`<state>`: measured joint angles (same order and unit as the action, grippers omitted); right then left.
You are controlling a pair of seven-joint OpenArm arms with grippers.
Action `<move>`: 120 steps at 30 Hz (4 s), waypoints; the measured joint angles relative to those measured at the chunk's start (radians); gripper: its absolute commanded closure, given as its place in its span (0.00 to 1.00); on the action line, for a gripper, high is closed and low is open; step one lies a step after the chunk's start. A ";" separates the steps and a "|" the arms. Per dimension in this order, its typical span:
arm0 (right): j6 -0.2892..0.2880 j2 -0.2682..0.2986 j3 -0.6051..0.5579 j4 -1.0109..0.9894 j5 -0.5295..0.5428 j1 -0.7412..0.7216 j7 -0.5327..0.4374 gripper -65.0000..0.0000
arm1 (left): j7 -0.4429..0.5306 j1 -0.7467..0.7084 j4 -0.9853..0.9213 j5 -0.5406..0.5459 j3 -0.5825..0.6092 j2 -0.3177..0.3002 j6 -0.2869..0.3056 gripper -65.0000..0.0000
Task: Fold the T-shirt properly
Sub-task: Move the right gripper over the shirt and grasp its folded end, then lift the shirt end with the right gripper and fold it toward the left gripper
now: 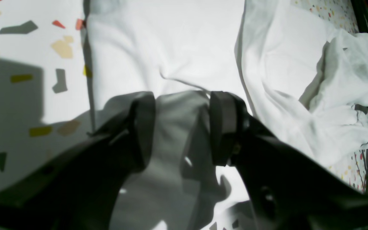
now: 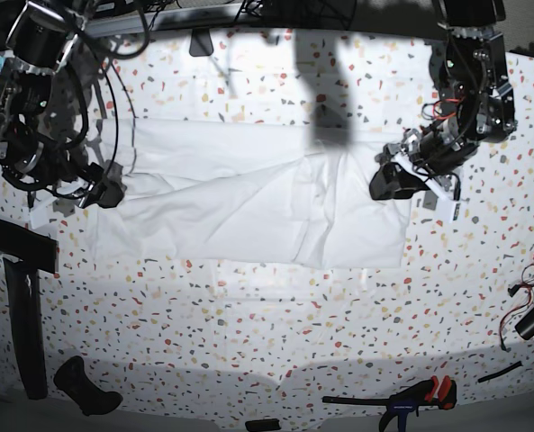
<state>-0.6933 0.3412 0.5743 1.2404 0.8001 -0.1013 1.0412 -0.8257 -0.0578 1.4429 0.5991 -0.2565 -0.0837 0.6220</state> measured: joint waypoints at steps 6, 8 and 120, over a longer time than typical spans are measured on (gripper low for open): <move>0.000 0.003 -0.021 0.000 0.004 -0.001 0.025 0.31 | 0.000 0.000 0.000 0.000 0.000 0.000 0.000 0.59; 0.000 0.003 -0.048 0.000 0.011 0.000 0.034 0.31 | 0.000 0.000 0.000 0.000 0.000 0.000 0.000 0.59; -0.001 -0.499 -0.733 0.014 -0.249 -0.370 -0.367 0.47 | -0.277 -0.066 0.710 -0.092 0.057 -0.173 -0.181 0.59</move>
<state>-0.6945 -0.1581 -0.1589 1.2541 0.5507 -0.4713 0.6743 -1.1030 -0.1234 2.1525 0.5068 -0.1993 -0.2565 0.4412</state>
